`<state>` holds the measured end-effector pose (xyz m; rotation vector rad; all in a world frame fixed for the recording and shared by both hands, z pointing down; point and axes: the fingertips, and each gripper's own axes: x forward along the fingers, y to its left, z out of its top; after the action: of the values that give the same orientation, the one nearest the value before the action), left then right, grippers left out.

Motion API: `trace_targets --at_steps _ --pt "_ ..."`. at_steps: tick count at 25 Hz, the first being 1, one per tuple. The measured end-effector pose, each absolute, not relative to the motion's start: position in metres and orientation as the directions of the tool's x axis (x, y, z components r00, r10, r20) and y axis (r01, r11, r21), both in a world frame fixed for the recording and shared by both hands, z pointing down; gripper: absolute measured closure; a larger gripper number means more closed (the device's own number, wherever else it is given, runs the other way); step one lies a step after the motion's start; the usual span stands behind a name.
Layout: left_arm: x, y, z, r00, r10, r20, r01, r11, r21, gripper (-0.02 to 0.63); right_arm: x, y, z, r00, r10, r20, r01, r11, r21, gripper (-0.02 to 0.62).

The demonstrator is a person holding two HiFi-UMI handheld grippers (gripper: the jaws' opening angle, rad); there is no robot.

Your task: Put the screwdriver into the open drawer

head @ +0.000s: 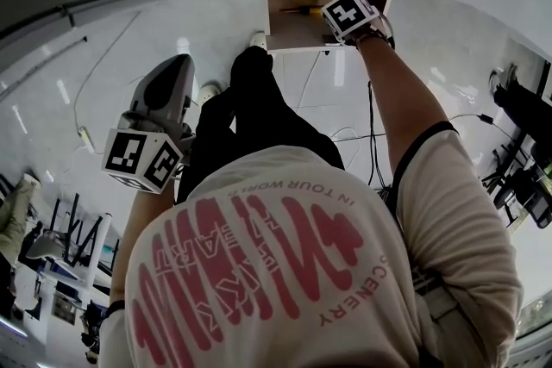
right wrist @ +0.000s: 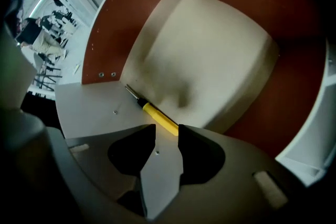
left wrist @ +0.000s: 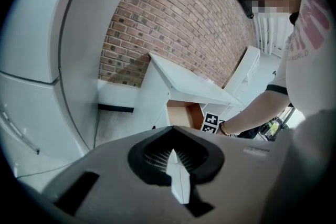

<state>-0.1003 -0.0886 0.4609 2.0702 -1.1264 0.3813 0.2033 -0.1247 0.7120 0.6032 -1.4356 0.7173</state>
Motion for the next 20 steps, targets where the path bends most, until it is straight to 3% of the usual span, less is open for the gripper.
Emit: trace_targets --at_steps 9,14,20 --pt "-0.087 -0.094 0.417 0.678 -0.584 0.447 -0.731 -0.469 0.496 0.604 0.202 -0.111 0.621 -0.111 -0.162 0.981 -0.975 0.208 -0.076 0.492" --pt "-0.099 -0.091 0.375 0.725 -0.572 0.384 -0.687 -0.556 0.468 0.604 0.167 -0.086 0.553 -0.191 -0.347 0.918 -0.980 0.013 -0.199 0.514" --pt "-0.113 -0.089 0.318 0.768 -0.565 0.302 -0.636 -0.617 0.464 0.604 0.123 -0.074 0.454 -0.216 -0.590 0.778 -0.932 -0.111 -0.344 0.547"
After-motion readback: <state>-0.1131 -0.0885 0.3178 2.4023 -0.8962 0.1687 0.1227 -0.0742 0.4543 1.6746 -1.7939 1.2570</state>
